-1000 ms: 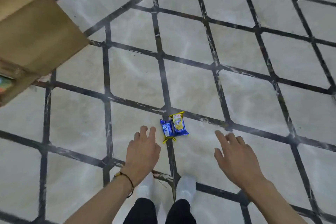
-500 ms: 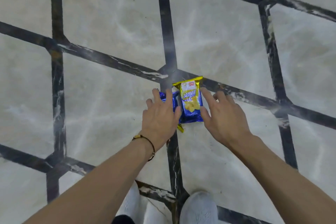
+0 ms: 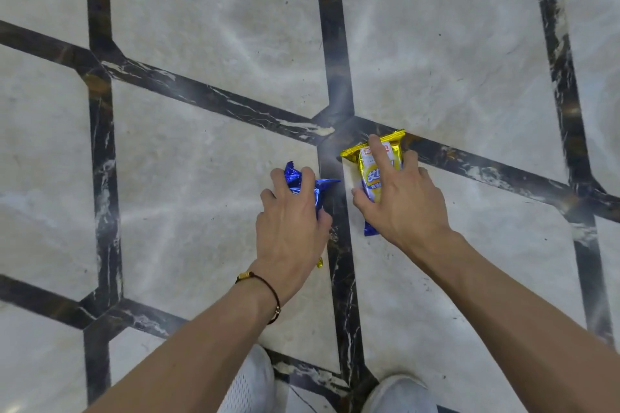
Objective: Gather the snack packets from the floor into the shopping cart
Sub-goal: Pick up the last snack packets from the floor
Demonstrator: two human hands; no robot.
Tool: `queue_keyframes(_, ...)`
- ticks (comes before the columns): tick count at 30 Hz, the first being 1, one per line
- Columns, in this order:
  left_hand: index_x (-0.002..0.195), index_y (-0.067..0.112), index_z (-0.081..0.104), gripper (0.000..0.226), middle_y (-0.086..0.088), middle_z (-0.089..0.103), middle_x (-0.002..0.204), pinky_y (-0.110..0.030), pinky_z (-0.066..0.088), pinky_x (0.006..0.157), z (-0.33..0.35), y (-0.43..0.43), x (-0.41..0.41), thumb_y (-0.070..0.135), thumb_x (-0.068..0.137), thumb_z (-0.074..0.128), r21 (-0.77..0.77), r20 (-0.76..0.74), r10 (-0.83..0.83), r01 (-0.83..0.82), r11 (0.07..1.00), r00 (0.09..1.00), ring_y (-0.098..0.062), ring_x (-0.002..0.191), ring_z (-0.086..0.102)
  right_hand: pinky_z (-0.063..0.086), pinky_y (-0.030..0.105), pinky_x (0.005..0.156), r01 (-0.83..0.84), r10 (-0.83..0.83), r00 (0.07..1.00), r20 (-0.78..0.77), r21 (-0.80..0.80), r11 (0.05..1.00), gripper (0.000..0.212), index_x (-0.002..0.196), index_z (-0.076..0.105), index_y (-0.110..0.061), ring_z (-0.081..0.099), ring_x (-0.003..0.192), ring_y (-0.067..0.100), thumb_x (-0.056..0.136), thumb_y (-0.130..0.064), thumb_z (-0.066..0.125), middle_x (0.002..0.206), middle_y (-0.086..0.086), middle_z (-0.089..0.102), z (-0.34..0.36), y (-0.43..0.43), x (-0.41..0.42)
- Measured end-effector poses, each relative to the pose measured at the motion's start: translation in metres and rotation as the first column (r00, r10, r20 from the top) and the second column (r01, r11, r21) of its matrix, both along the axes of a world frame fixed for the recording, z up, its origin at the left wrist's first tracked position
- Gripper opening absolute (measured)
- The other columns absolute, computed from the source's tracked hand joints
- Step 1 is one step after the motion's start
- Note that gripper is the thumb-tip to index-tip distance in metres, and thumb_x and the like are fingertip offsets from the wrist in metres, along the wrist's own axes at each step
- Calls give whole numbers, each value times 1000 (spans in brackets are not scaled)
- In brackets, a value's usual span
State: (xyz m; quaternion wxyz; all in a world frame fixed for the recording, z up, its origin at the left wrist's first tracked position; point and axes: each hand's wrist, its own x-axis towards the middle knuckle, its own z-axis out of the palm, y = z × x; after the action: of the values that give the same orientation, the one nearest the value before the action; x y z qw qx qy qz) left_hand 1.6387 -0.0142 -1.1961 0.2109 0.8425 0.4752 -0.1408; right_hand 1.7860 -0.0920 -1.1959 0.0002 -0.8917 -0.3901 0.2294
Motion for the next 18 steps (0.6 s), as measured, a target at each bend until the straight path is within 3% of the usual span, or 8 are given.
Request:
queue_keyframes(3, 138, 27, 31, 55, -12, 26, 136, -32, 49, 63, 4, 1, -3, 37, 92, 59, -17, 6, 11, -11, 1000, 1000, -28, 98, 48, 39, 33, 62, 2, -2, 1000, 11, -23, 1000, 75, 153, 10, -37, 53, 99, 34, 92, -48, 51, 129, 14, 38, 1, 1, -5)
queue_keyframes(9, 137, 26, 33, 55, -11, 27, 134, -35, 53, 65, 58, 13, -6, 37, 91, 60, -23, 37, 36, -35, 999, 999, -27, 99, 49, 44, 34, 62, 26, -26, 1000, 16, 9, 1000, 71, 151, 16, -37, 53, 96, 31, 91, -46, 52, 125, 11, 42, 52, -2, -15)
queue_keyframes(13, 136, 25, 34, 54, -11, 30, 130, -39, 54, 64, 126, 29, -12, 37, 90, 59, 29, 37, 9, -10, 1000, 999, -29, 94, 49, 37, 32, 56, 53, -54, 997, 51, 19, 998, 69, 149, 21, -36, 53, 90, 32, 89, -44, 54, 115, 9, 42, 123, 0, -21)
queue_keyframes(18, 136, 26, 37, 54, -11, 36, 126, -41, 53, 67, 251, 52, -9, 39, 88, 58, 108, 41, -56, 51, 993, 998, -31, 88, 51, 40, 34, 55, 62, -73, 994, 78, 132, 989, 70, 148, 30, -33, 53, 86, 33, 85, -43, 58, 109, 8, 43, 247, 18, -22)
